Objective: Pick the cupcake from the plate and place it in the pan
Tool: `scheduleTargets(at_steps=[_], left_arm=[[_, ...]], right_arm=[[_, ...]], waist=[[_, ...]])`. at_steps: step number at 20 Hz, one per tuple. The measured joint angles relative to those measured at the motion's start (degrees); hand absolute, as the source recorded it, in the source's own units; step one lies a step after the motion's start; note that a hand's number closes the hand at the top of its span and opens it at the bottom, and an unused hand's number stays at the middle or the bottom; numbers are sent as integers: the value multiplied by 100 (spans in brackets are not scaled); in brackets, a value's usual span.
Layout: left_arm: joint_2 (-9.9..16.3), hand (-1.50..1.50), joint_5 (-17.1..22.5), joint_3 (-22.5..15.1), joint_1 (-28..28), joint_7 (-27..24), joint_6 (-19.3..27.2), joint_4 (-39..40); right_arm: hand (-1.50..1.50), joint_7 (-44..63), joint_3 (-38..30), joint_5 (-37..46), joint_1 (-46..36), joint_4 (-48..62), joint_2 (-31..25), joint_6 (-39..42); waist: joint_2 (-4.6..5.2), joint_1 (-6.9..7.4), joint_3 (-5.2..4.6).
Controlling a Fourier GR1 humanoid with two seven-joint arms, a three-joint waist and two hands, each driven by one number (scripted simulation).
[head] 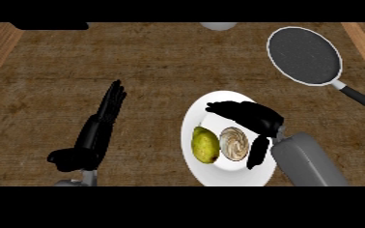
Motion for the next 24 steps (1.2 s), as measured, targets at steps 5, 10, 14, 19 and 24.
scheduleTargets(at_steps=[5,10,14,19,24], left_arm=[[-34,0,-3,153,-18,-109,-111,155],[-103,0,-45,203,-149,-45,-150,198],[-195,0,-172,168,-181,-90,-136,290],[-224,0,-223,221,-148,-96,-137,261],[-196,0,-163,329,-201,-3,-168,258]], right_arm=[[150,-131,184,466,-120,267,181,-48],[150,-559,297,945,-270,432,194,-399],[150,-935,223,1131,-346,610,227,-600],[150,-1185,-29,1254,-233,558,191,-951],[150,-383,-431,1295,31,198,392,-1237]], waist=[[-26,-3,-25],[-71,-10,-46],[-79,-1,-46],[-64,-12,-48],[-43,-73,-27]])
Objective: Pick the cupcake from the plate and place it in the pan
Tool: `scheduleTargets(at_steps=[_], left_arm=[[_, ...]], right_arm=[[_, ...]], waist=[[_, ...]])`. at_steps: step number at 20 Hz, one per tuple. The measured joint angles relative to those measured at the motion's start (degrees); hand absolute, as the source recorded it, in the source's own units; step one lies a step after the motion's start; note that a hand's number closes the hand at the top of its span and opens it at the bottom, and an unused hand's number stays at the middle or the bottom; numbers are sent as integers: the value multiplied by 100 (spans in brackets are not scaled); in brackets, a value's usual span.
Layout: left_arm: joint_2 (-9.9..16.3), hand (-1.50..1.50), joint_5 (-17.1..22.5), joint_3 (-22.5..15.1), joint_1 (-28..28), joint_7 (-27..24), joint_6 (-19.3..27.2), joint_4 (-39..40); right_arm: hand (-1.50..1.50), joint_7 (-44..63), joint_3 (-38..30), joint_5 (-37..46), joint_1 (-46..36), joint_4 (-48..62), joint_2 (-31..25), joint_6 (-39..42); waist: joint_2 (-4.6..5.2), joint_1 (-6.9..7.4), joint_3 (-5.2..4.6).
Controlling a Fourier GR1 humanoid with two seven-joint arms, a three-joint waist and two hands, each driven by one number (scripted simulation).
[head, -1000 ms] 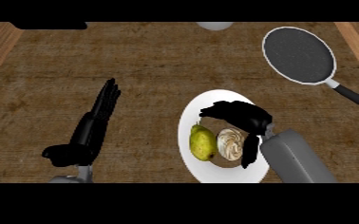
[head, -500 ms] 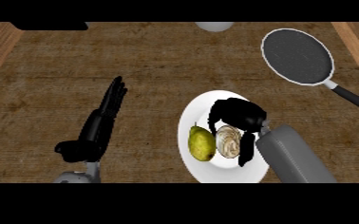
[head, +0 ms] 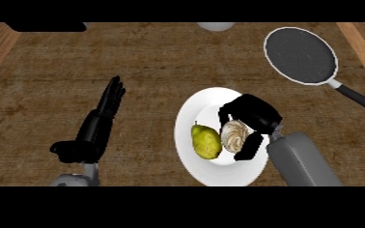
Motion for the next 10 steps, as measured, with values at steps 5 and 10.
scheduleTargets(at_steps=[5,10], left_arm=[[34,0,-20,32,53,45,12,-60],[11,0,-30,-26,166,66,-10,-144]], right_arm=[[150,1374,-395,244,251,-708,157,-219],[150,2119,-709,424,347,-1841,229,-588]], waist=[[-4,-54,15],[-4,-55,21]])
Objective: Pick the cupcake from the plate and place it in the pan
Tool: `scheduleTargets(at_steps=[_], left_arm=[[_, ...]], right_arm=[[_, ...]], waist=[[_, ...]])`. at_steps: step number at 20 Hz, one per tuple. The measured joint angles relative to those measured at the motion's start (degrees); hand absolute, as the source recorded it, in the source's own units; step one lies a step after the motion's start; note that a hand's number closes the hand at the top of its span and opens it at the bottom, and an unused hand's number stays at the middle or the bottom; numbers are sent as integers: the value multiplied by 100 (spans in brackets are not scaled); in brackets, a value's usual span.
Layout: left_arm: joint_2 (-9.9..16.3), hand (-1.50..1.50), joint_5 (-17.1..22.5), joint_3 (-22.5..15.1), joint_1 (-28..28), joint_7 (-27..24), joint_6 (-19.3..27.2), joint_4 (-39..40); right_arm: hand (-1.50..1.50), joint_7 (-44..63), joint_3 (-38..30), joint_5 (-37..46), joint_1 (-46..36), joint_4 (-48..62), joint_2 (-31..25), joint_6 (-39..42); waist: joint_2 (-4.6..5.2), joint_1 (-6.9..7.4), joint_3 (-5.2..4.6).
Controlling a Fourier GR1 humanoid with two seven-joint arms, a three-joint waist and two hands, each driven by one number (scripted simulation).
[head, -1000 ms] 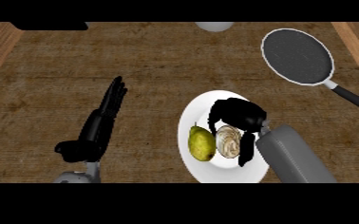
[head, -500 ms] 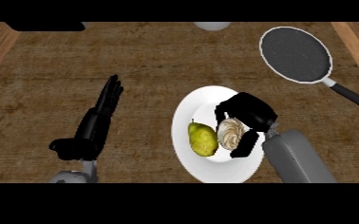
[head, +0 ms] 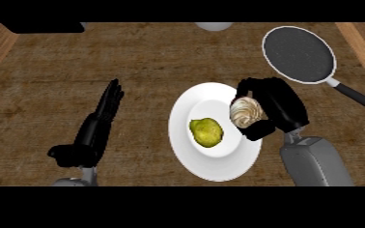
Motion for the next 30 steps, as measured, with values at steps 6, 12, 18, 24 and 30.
scheduleTargets(at_steps=[6,12,18,24,30], left_arm=[[-34,0,-45,-22,-23,22,0,-71],[-77,0,-87,-55,-20,20,-30,-71],[-86,0,-70,-44,-12,30,-103,-89],[-145,0,-108,-64,-103,97,-87,-118],[-203,0,-139,-44,-266,-40,-114,146]], right_arm=[[150,605,-518,-367,60,-1157,218,19],[150,985,-1405,-1004,-307,-1075,291,36],[150,399,-2283,-1354,-749,257,3,-681],[150,-551,-2835,-1193,-1432,2010,-559,-1818],[150,-1419,-3439,-1312,-2241,3763,-978,-2974]], waist=[[17,35,3],[37,93,5],[60,145,9],[85,209,13],[119,279,16]])
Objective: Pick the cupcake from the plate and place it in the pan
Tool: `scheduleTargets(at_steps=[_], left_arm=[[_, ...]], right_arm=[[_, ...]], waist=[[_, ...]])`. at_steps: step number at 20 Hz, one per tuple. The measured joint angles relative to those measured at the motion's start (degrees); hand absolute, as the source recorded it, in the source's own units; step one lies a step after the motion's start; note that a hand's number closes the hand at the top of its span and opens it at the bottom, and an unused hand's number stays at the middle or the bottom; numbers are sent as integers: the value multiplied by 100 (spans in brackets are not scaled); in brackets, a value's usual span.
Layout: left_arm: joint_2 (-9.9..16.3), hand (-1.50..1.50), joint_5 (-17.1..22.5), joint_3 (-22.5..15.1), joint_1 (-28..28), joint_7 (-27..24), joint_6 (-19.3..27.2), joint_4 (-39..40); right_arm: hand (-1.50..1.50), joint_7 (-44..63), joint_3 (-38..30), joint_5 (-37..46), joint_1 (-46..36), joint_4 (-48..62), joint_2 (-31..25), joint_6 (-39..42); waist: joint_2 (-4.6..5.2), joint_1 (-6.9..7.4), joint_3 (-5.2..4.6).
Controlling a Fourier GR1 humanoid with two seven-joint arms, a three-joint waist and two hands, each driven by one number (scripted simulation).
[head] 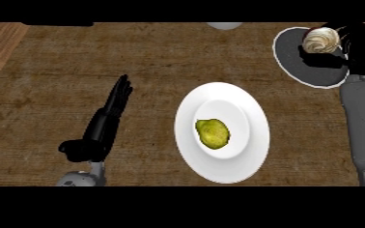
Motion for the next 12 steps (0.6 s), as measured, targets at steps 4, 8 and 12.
scheduleTargets(at_steps=[4,8,12], left_arm=[[-30,0,-44,-52,-22,-55,-13,17],[-37,0,-30,-69,-56,-56,-61,14],[-13,0,-22,-81,-95,-50,-118,-9]], right_arm=[[150,-608,-413,-237,-522,1173,-394,-419],[150,-1122,-679,-366,-854,2087,-701,-725],[-150,-868,-566,-141,-1028,2885,-1059,-314]], waist=[[37,91,6],[75,176,13],[120,272,8]])
